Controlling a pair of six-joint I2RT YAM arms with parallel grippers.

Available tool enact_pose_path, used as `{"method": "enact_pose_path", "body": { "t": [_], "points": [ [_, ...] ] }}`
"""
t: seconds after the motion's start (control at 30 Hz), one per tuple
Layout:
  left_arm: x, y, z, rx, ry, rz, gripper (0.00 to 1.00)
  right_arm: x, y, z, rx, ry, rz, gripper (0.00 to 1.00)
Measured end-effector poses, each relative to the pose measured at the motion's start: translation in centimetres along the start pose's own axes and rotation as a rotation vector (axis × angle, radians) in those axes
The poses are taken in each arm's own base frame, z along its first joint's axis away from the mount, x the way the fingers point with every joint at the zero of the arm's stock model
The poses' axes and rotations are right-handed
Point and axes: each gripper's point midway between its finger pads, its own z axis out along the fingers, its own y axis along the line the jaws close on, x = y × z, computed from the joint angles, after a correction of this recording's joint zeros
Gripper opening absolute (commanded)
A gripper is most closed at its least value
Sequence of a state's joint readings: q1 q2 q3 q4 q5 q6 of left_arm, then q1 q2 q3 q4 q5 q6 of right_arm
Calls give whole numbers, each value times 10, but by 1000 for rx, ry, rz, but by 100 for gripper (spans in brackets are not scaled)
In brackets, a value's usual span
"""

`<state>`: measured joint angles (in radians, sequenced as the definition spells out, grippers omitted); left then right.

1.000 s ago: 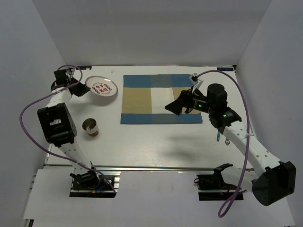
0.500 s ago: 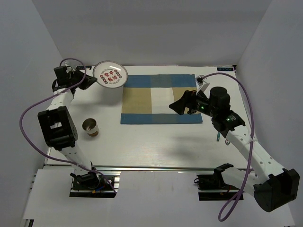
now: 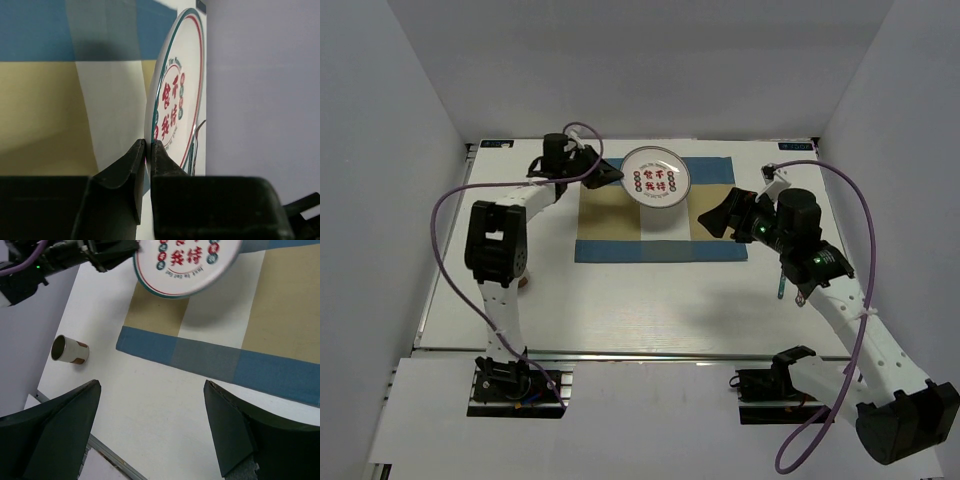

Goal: Set the dinner table for one person

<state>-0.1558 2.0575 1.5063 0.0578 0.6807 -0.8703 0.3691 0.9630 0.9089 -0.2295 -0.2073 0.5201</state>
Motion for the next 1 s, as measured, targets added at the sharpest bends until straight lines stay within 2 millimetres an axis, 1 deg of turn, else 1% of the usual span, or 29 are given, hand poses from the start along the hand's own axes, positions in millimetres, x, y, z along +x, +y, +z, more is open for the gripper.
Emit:
{"method": "enact_pose_path", "body": {
  "t": [0.07,0.1,0.13,0.2,0.27,0.43,0.63,0.7,0.77,0.87,0.9,1.0],
  "points": [
    [15,6,23,-7,42,-5,0,0,-2,-4,9,-3,3,89],
    [21,10,31,-17,57,-10,0,-1,-3,-6,13,-4,4,89],
    [28,14,39,-26,71,-15,0,-1,-3,-8,17,-5,5,89],
    [38,21,47,-46,88,-25,0,-1,-5,-12,25,-6,6,89],
    [43,26,50,-60,97,-31,0,0,-6,-16,30,-7,5,89],
    [46,36,55,-74,101,-34,0,-3,-5,-24,28,-23,-4,89],
    [59,64,64,-117,130,-69,0,-4,-5,-25,27,-24,-7,89],
    [62,69,64,-129,138,-77,0,-3,-5,-25,24,-23,-9,89],
    [63,70,64,-132,140,-79,1,-3,-5,-25,21,-21,-10,89],
    [63,72,64,-142,139,-78,30,-3,-4,-26,18,-19,-9,89],
    [64,74,63,-152,141,-79,42,-3,-4,-26,17,-18,-9,89],
    [67,78,61,-187,140,-75,57,-3,-4,-26,14,-17,-9,89]
  ]
}}
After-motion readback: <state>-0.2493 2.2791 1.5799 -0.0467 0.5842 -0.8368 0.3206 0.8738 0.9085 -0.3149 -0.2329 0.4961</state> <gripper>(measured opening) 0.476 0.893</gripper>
